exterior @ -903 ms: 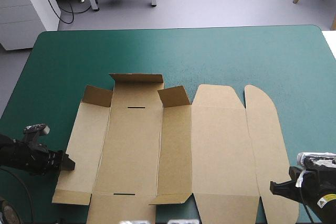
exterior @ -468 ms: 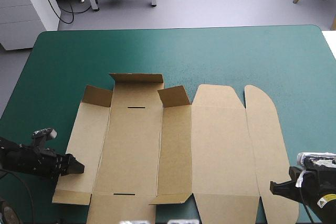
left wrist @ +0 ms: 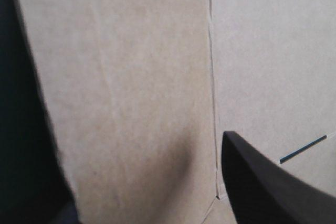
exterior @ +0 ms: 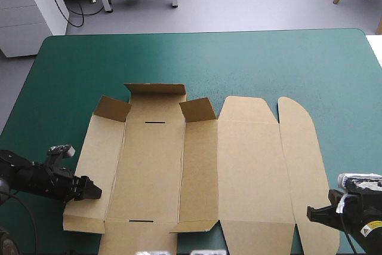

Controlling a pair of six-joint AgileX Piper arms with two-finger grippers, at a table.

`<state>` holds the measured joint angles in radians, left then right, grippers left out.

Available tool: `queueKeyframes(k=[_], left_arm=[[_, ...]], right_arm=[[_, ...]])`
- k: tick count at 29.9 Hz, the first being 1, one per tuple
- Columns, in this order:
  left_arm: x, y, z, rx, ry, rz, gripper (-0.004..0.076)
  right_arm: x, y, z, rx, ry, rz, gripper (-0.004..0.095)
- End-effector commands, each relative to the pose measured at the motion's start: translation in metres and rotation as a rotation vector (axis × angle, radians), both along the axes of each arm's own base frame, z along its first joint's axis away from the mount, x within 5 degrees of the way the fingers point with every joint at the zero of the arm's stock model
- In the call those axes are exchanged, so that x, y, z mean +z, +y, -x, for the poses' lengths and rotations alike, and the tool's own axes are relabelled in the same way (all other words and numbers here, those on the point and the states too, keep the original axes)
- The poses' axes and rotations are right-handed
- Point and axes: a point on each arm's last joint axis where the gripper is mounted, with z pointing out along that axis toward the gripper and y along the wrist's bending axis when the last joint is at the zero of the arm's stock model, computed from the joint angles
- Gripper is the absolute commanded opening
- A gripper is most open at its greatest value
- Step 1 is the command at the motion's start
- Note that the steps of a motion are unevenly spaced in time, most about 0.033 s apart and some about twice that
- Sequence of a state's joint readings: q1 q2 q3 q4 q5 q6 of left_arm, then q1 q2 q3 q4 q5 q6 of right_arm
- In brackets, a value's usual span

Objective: Fold the box

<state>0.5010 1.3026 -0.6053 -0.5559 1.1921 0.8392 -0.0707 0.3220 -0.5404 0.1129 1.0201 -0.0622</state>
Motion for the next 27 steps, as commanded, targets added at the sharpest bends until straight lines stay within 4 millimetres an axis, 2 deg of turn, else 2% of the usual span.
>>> queueKeyframes(k=[1,16,21,27], left_arm=[[0.0121,-0.0096,0.0021,-0.022,0.011,0.100,0.0389],[0.0136,-0.0113,0.0000,-0.006,-0.006,0.126,0.0373],[0.0136,-0.0114,0.0000,-0.005,-0.005,0.126,0.0248],[0.0130,-0.0108,0.0008,-0.013,0.000,0.116,0.0046]], right_arm=[[0.0107,-0.0008,-0.0043,-0.007,-0.071,0.008,-0.0019],[0.0107,-0.0008,-0.0043,-0.007,-0.071,0.008,-0.0019],[0.0107,-0.0008,-0.0043,-0.007,-0.071,0.008,-0.0019],[0.0107,-0.0008,-0.0043,-0.007,-0.071,0.008,-0.0019]])
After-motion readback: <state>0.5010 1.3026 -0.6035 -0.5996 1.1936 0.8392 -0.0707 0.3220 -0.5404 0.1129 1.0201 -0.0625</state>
